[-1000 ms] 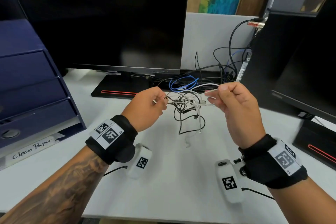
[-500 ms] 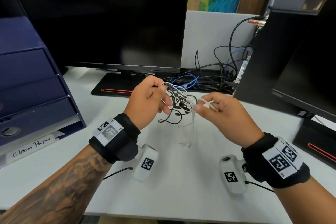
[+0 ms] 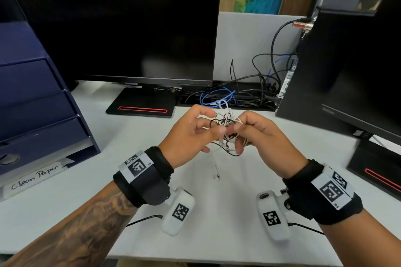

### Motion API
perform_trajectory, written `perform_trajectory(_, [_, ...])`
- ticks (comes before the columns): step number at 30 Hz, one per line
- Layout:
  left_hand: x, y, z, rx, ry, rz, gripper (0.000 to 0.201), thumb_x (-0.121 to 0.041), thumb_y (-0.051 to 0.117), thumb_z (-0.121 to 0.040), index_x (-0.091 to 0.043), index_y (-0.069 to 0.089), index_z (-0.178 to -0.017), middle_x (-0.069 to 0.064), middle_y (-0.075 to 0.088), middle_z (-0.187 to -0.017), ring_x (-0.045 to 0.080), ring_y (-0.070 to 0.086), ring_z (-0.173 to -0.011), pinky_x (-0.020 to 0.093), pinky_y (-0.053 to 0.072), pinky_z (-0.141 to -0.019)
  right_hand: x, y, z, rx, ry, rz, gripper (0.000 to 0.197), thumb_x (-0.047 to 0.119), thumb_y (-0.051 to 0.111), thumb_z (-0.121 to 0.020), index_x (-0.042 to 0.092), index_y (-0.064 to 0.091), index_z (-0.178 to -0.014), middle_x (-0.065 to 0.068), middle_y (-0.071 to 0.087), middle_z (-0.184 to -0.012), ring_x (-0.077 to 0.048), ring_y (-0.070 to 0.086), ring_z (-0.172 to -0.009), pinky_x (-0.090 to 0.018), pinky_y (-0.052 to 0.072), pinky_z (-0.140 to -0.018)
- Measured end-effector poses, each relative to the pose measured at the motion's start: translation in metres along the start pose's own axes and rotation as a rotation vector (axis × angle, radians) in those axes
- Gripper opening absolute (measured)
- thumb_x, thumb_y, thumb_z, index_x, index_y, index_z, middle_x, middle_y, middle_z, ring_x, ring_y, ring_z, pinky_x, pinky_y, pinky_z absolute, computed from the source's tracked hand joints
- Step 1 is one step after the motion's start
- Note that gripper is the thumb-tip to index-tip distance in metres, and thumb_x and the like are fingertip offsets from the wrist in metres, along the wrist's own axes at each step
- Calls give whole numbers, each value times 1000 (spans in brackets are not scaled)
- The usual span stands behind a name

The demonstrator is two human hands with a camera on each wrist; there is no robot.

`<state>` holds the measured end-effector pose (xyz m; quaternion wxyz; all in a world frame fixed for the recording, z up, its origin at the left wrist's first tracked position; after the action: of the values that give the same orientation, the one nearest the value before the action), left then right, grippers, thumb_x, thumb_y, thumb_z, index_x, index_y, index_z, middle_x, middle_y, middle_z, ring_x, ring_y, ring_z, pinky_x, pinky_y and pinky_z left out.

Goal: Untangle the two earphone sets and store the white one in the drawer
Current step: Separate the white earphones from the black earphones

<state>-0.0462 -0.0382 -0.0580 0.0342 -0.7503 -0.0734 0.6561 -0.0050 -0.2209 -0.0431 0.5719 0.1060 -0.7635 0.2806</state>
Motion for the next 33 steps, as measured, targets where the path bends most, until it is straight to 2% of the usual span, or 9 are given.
perform_trajectory(3, [0, 0, 0, 4, 38, 4, 42, -29, 76, -80, -26, 55, -116, 9, 70, -105, 25, 70, -88, 39, 57, -68, 4, 1, 1, 27, -3, -91, 18, 10, 49, -101, 7, 53, -83, -8, 76, -96, -21, 60, -61, -30, 50, -72])
perform_trajectory(7, [-3, 0, 1, 6, 129, 24, 21, -7, 73, -87, -16, 60, -101, 10, 62, -88, 21, 61, -76, 38, 57, -64, 5, 0, 0, -35, 10, -108, 20, 14, 51, -101, 10, 55, -82, -11, 72, -79, -22, 54, -59, -29, 48, -65])
perform_trajectory(13, [-11, -6, 1, -29, 162, -16, 8, -4, 58, -97, -5, 59, -105, -4, 62, -73, 12, 58, -69, 42, 58, -66, -4, -7, -4, -197, 40, -43, 16, 21, 58, -102, 16, 59, -87, 3, 48, -61, -12, 45, -60, -25, 44, -60])
perform_trajectory(19, [-10, -4, 1, -46, 154, -42, 12, -4, 48, -101, -12, 57, -103, -8, 63, -77, 7, 62, -73, 45, 59, -73, -5, -2, -4, -85, 119, 0, 14, 27, 62, -100, 16, 68, -93, 9, 53, -55, -9, 44, -51, -19, 40, -57])
perform_trajectory(22, [-11, 0, 3, -27, 135, 0, 15, -2, 46, -102, -13, 56, -103, -14, 65, -78, 4, 64, -77, 43, 60, -72, -7, -1, -3, -68, 98, 0, 12, 24, 62, -100, 14, 68, -98, 6, 63, -64, -11, 49, -53, -25, 44, -57])
perform_trajectory(24, [-12, 0, 4, -16, 125, 33, 13, -2, 47, -101, -11, 56, -105, -9, 66, -82, 10, 65, -78, 45, 60, -70, -8, 1, -3, -71, 71, -14, 7, 19, 61, -100, 14, 64, -103, 4, 71, -84, -12, 59, -65, -26, 52, -61])
perform_trajectory(28, [-11, -4, 3, -59, 142, -1, 8, -5, 55, -98, -12, 58, -102, 4, 67, -88, 20, 67, -80, 47, 61, -68, -10, -1, -4, -100, 31, -50, 16, 14, 66, -96, 16, 56, -108, -3, 66, -111, -12, 65, -81, -33, 55, -71])
perform_trajectory(31, [-11, -5, 2, -94, 135, -14, 6, -8, 59, -97, -14, 61, -98, 8, 67, -90, 26, 68, -82, 46, 61, -67, -7, -1, -2, -179, -43, 15, 25, 31, 72, -91, 21, 56, -107, 4, 62, -115, -11, 64, -97, -31, 54, -78])
perform_trajectory(33, [-11, -5, 2, -106, 128, -11, 5, -9, 60, -96, -15, 61, -96, 7, 67, -88, 24, 68, -81, 44, 61, -67, -1, -1, 1, -220, -137, 54, 28, 38, 74, -89, 19, 56, -100, 5, 61, -104, -13, 61, -95, -31, 54, -75])
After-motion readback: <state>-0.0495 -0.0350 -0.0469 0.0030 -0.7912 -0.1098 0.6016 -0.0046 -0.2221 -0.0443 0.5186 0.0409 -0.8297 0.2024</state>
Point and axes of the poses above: each hand's wrist, its own z-axis away from the middle knuckle, its own y-axis out of the palm, x = y × z, the point moved 2 cm from there along -z, towards the middle knuckle
